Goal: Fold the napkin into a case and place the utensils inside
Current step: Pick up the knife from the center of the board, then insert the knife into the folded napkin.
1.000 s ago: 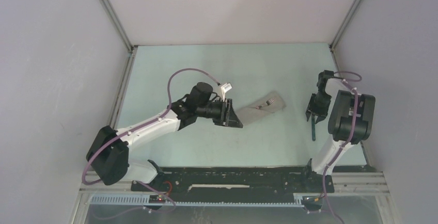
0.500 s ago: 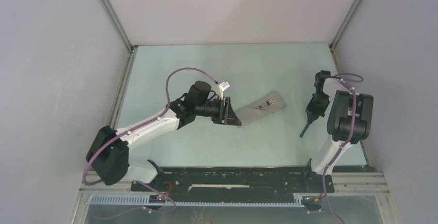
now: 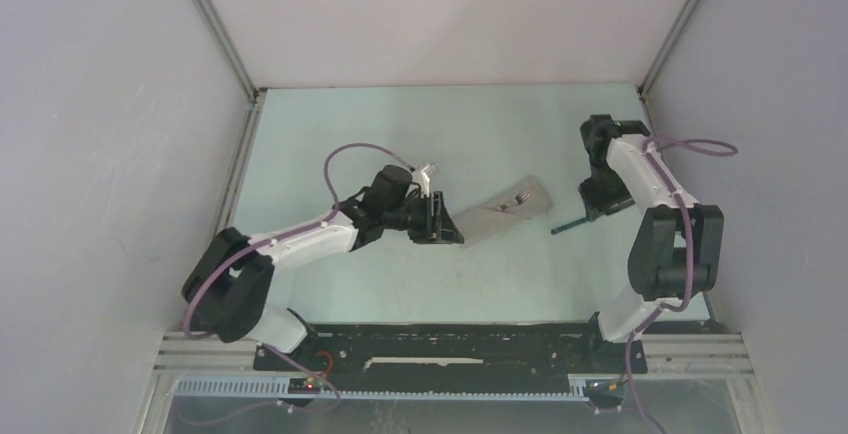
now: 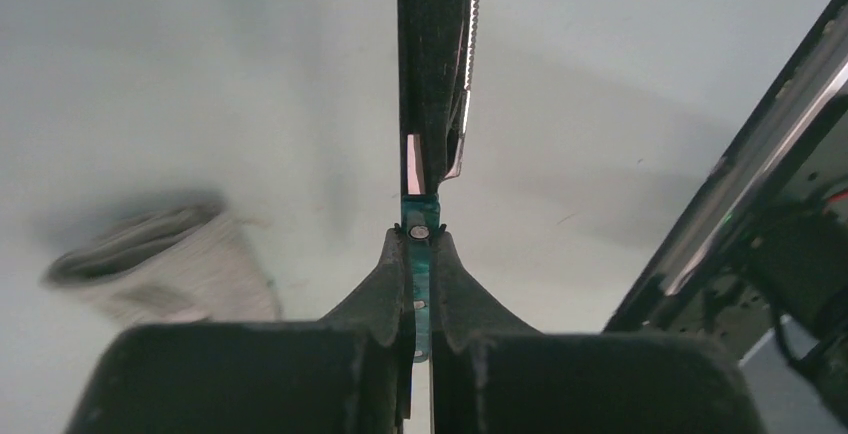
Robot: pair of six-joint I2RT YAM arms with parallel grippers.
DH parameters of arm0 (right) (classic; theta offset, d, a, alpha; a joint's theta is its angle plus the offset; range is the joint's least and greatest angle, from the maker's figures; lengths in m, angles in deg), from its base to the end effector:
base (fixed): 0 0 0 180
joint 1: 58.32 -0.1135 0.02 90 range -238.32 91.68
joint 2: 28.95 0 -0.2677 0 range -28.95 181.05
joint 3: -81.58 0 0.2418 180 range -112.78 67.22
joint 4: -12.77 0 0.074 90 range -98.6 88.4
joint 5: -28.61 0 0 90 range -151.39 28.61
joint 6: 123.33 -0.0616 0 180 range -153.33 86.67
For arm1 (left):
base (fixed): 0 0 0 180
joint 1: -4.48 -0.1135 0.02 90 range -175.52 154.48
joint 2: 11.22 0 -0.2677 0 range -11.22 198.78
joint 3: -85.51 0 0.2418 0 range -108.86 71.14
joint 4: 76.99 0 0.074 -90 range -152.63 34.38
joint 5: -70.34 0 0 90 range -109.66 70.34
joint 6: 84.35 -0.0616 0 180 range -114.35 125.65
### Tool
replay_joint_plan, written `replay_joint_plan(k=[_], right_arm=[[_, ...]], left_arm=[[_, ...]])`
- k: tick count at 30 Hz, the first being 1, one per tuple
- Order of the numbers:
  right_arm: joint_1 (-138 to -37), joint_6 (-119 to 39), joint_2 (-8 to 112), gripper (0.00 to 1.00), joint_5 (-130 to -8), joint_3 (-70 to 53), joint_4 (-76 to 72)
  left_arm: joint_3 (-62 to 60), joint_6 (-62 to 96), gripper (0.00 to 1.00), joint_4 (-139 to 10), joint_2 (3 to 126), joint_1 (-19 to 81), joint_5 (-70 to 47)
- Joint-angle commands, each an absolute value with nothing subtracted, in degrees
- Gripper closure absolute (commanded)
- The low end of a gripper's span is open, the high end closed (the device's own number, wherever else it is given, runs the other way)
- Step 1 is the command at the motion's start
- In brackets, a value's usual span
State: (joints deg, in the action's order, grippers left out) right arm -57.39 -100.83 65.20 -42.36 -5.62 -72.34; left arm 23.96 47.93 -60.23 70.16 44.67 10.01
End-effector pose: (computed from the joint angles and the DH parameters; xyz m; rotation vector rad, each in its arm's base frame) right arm 0.2743 -0.0245 0.2191 1.6551 2.4499 -0.4434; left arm 0.2169 -0.2232 0.2201 0.2812 2.4512 -1.2981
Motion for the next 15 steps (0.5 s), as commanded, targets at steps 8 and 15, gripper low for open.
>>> replay_joint_plan(k=[8, 15], right_arm=[[-69.61, -120.40, 82.30, 1.00, -28.77, -35.56, -89.08], [-71.89, -117.59, 89.40, 1.00, -27.77, -41.32, -88.42]], left_arm=[[24.11, 56.54, 0.60, -69.70, 81.19, 41.39, 7.18], [22.93, 58.93, 0.74, -71.73, 86.91, 40.68, 8.36]])
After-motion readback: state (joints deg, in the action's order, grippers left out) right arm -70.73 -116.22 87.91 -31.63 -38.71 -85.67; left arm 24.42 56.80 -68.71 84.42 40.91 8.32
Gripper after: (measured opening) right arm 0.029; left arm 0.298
